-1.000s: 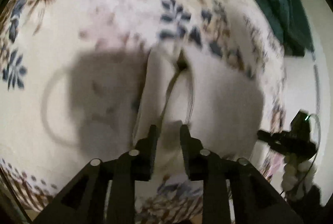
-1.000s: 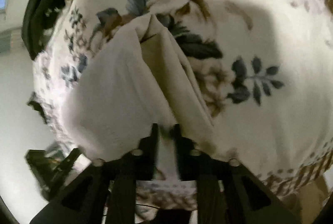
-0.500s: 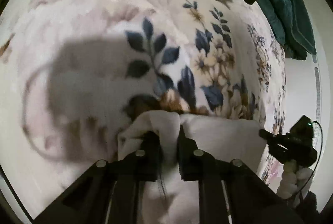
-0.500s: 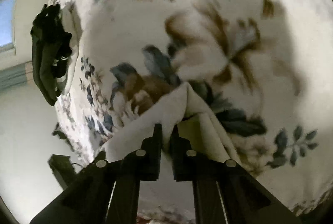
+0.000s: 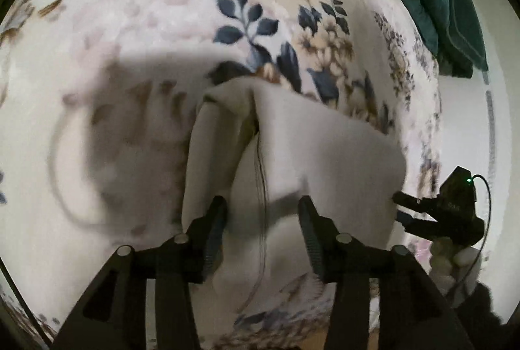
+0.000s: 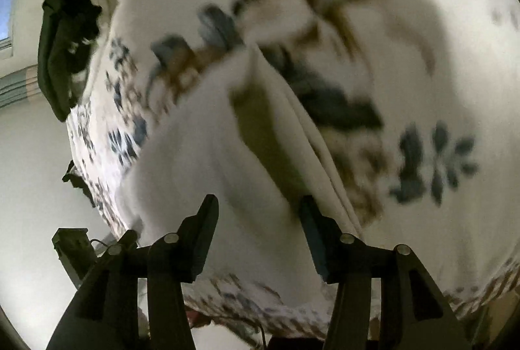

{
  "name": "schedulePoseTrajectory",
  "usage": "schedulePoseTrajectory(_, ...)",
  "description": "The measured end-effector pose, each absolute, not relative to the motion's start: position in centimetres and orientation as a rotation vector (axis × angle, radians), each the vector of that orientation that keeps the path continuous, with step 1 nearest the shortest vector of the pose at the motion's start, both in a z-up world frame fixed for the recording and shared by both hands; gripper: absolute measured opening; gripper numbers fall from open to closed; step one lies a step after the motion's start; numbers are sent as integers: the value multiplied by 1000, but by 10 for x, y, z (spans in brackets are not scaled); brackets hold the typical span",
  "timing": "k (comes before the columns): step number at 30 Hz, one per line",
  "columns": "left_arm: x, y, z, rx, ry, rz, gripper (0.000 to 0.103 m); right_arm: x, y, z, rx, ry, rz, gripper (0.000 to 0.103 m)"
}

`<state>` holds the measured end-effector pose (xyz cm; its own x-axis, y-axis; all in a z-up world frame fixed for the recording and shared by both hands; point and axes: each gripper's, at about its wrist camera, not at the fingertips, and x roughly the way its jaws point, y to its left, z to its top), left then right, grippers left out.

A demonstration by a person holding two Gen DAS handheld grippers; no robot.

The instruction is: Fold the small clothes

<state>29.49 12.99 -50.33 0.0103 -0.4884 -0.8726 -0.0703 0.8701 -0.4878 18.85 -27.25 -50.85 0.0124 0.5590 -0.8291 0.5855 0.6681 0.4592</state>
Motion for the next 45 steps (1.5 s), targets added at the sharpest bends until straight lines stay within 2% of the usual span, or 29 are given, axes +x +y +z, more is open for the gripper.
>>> schedulePoseTrajectory(1, 292, 130, -503, -455, 1534, -333, 11, 181, -271, -513, 961, 1647, -29, 37)
schedulePoseTrajectory(2, 290, 131, -502, -460, 1534, -318, 5, 176, -270, -513, 971, 1637, -30, 21)
schedulePoseTrajectory(3, 290, 134, -499, -480, 1523, -308, 5, 171, -267, -513, 994, 1620, -12, 11)
schedulePoseTrajectory(6, 291, 144, -487, -505, 1471, -289, 5, 164, -260, -498, 944, 1572, -5, 10)
schedulePoseTrajectory(10, 293, 153, -499, -527, 1495, -277, 5, 163, -262, -494, 874, 1579, -79, 10)
schedulePoseTrajectory(14, 289, 147, -505, -545, 1552, -285, 13, 170, -245, -497, 757, 1666, -77, 12)
schedulePoseTrajectory(16, 287, 155, -496, -575, 1533, -273, 28, 177, -242, -493, 718, 1681, -73, 25)
schedulePoseTrajectory(17, 285, 160, -491, -600, 1509, -271, 39, 180, -244, -489, 721, 1672, -62, 30)
schedulePoseTrajectory(18, 284, 167, -489, -629, 1482, -270, 51, 182, -247, -485, 713, 1653, -70, 48)
schedulePoseTrajectory(19, 282, 175, -487, -657, 1452, -257, 57, 183, -251, -480, 706, 1623, -83, 64)
schedulePoseTrajectory(20, 280, 187, -488, -697, 1417, -235, 68, 183, -257, -478, 704, 1590, -83, 69)
schedulePoseTrajectory(22, 277, 202, -502, -785, 1388, -253, 71, 186, -265, -481, 717, 1562, -67, 89)
schedulePoseTrajectory(26, 273, 221, -556, -1032, 1396, -323, 71, 183, -289, -523, 909, 1561, 57, 94)
schedulePoseTrajectory(28, 275, 220, -571, -1167, 1369, -386, 71, 182, -292, -538, 988, 1554, 120, 102)
schedulePoseTrajectory(29, 277, 217, -576, -1212, 1356, -417, 71, 184, -291, -543, 1015, 1534, 162, 103)
schedulePoseTrajectory(36, 297, 171, -570, -1153, 1375, -553, 71, 200, -268, -551, 1036, 1544, 335, 103)
schedulePoseTrajectory(38, 299, 163, -566, -1121, 1381, -556, 71, 204, -261, -551, 1027, 1553, 341, 101)
schedulePoseTrajectory(39, 299, 160, -564, -1100, 1378, -549, 70, 205, -258, -549, 1016, 1550, 343, 94)
schedulePoseTrajectory(41, 299, 156, -556, -1037, 1359, -525, 65, 208, -254, -546, 995, 1540, 347, 57)
schedulePoseTrajectory(42, 298, 154, -550, -999, 1338, -519, 36, 210, -250, -546, 979, 1547, 338, 33)
schedulePoseTrajectory(43, 298, 152, -547, -965, 1335, -515, 20, 211, -246, -545, 967, 1547, 317, 30)
schedulePoseTrajectory(45, 299, 149, -539, -891, 1339, -497, 15, 211, -244, -539, 942, 1534, 292, 23)
